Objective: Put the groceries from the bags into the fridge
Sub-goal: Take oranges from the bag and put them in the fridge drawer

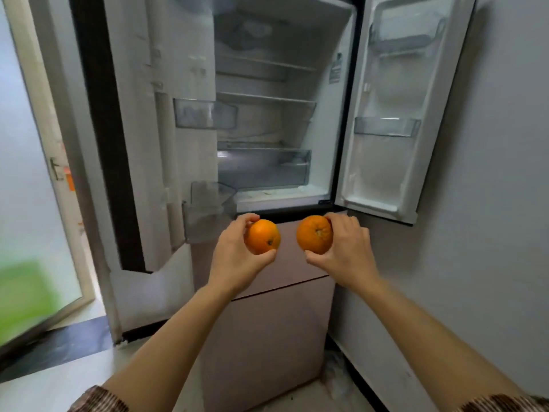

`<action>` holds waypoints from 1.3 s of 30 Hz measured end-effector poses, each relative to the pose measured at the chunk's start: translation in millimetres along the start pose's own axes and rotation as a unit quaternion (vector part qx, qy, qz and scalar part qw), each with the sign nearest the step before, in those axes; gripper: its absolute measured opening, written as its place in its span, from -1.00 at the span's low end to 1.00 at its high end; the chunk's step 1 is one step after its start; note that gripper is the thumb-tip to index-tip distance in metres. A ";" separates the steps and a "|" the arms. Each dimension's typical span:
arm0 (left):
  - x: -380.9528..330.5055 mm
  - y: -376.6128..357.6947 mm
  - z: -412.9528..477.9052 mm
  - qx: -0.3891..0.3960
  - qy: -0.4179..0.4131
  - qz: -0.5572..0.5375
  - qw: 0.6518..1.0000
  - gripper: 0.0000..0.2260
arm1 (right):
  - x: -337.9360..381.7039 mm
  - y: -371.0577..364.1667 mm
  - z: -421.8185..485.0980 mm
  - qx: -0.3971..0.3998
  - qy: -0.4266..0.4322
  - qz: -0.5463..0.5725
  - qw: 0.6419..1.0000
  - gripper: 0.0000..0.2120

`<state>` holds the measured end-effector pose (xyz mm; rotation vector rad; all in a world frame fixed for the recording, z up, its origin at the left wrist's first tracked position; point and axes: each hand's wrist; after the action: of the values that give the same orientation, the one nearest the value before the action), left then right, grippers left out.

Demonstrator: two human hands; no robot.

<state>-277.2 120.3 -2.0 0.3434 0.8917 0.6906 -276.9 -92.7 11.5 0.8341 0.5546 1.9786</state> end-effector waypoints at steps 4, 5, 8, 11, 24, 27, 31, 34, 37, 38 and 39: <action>15.0 -57.5 83.7 -0.023 -0.008 0.035 0.999 -0.28 | -47.7 -25.1 74.9 -0.004 -0.014 0.000 1.000 -0.33; 18.2 -69.4 104.2 -0.028 -0.008 0.040 0.999 -0.27 | -59.2 -30.9 93.7 -0.007 -0.014 0.002 1.000 -0.35; 29.6 -99.1 163.0 -0.045 -0.005 0.054 0.998 -0.30 | -89.5 -48.8 148.1 -0.015 -0.002 0.001 1.000 -0.35; 41.1 -123.7 214.1 -0.062 0.009 0.045 0.997 -0.32 | -113.0 -68.9 199.3 -0.013 0.002 0.004 1.000 -0.36; 104.8 -212.7 369.7 -0.190 0.122 0.028 0.974 -0.32 | -197.6 -196.2 382.3 0.057 0.007 0.103 0.993 -0.39; 117.2 -218.7 409.0 -0.214 0.126 0.035 0.968 -0.27 | -206.9 -218.7 425.2 0.064 0.033 0.112 0.991 -0.36; 136.7 -217.6 449.2 -0.216 0.106 0.093 0.966 -0.37 | -205.8 -245.3 469.0 0.066 0.062 0.148 0.985 -0.30; 143.0 -211.9 468.1 -0.210 0.094 0.123 0.965 -0.38 | -201.4 -260.1 486.3 0.072 0.077 0.176 0.979 -0.28; 147.8 -211.1 486.2 -0.201 0.095 0.152 0.963 -0.40 | -201.5 -272.7 502.6 0.081 0.092 0.170 0.978 -0.27; 150.5 -210.8 491.8 -0.195 0.095 0.164 0.962 -0.40 | -201.4 -276.0 507.7 0.087 0.087 0.170 0.978 -0.27; 152.6 -209.9 495.8 -0.189 0.096 0.177 0.961 -0.39 | -201.3 -278.6 512.1 0.093 0.075 0.175 0.977 -0.27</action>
<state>272.9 71.6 87.9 0.0911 0.8669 1.2226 332.8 -97.0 104.8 0.9523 0.7292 2.3522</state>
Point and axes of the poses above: each hand's wrist, its own z-axis towards the middle knuckle, its own y-axis out of the back of the hand, x = y × z, and after that the axes turned 10 degrees about z, right-handed
